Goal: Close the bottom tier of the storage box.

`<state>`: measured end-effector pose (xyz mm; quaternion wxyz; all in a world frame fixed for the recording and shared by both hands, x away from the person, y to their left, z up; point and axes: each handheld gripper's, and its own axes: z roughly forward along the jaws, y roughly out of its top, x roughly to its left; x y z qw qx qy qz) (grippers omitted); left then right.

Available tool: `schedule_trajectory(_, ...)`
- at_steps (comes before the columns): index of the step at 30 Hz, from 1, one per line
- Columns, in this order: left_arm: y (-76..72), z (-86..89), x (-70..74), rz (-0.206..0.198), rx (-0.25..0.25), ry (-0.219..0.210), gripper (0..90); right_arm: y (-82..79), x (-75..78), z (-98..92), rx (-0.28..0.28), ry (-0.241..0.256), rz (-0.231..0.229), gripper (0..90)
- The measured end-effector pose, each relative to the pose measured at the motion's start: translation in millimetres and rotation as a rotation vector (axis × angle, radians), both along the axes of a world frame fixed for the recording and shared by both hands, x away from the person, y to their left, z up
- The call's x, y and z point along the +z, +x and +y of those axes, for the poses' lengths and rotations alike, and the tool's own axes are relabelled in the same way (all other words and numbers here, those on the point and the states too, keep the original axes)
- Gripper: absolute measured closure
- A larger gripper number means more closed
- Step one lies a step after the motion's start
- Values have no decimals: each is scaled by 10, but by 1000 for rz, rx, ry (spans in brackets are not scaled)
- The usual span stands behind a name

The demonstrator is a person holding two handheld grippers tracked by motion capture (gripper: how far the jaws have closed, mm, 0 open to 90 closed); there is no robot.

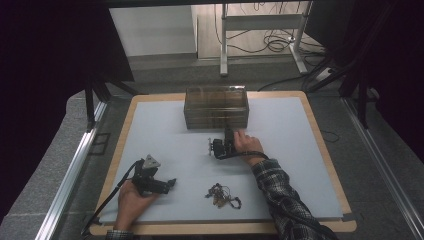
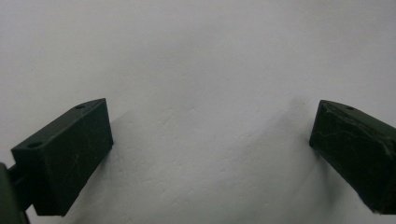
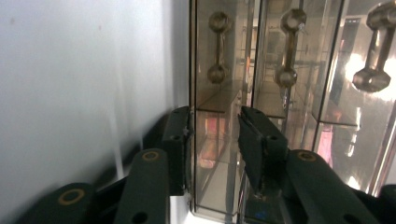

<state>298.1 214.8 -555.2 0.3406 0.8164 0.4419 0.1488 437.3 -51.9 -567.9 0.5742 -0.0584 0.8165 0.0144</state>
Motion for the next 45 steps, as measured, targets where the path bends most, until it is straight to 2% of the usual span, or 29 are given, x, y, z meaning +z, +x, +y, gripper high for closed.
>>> schedule_trajectory(3, 0, 0, 0, 0, 0, 0, 0, 15, -15, 28, 8, 0, -21, 677)
schedule_trajectory(5, 0, 0, 0, 0, 0, 0, 0, 29, -12, 47, 5, -1, -6, 690)
schedule_trajectory(6, 0, 0, 0, 0, 0, 0, 0, 29, -15, 53, 7, -2, -23, 697)
schedule_trajectory(9, 0, 0, 0, 0, 0, 0, 0, 50, -15, 78, 13, 2, -6, 718)
schedule_trajectory(10, 0, 0, 0, 0, 0, 0, 0, 50, -18, 86, 12, 2, -17, 723)
schedule_trajectory(21, 0, 0, 0, 0, 0, 0, 0, 82, -39, 162, 19, 4, -14, 781)
schedule_trajectory(29, 0, 0, 0, 0, 0, 0, 0, 88, -53, 177, 22, 6, -33, 793)
schedule_trajectory(40, 0, 0, 0, 0, 0, 0, 0, 76, -52, 182, 21, 4, -26, 801)
schedule_trajectory(42, 0, 0, 0, 0, 0, 0, 0, 65, -53, 181, 22, 2, -37, 801)
schedule_trajectory(43, 0, 0, 0, 0, 0, 0, 0, 63, -53, 180, 22, 2, -26, 801)
schedule_trajectory(45, 0, 0, 0, 0, 0, 0, 0, 56, -57, 178, 28, 4, -38, 801)
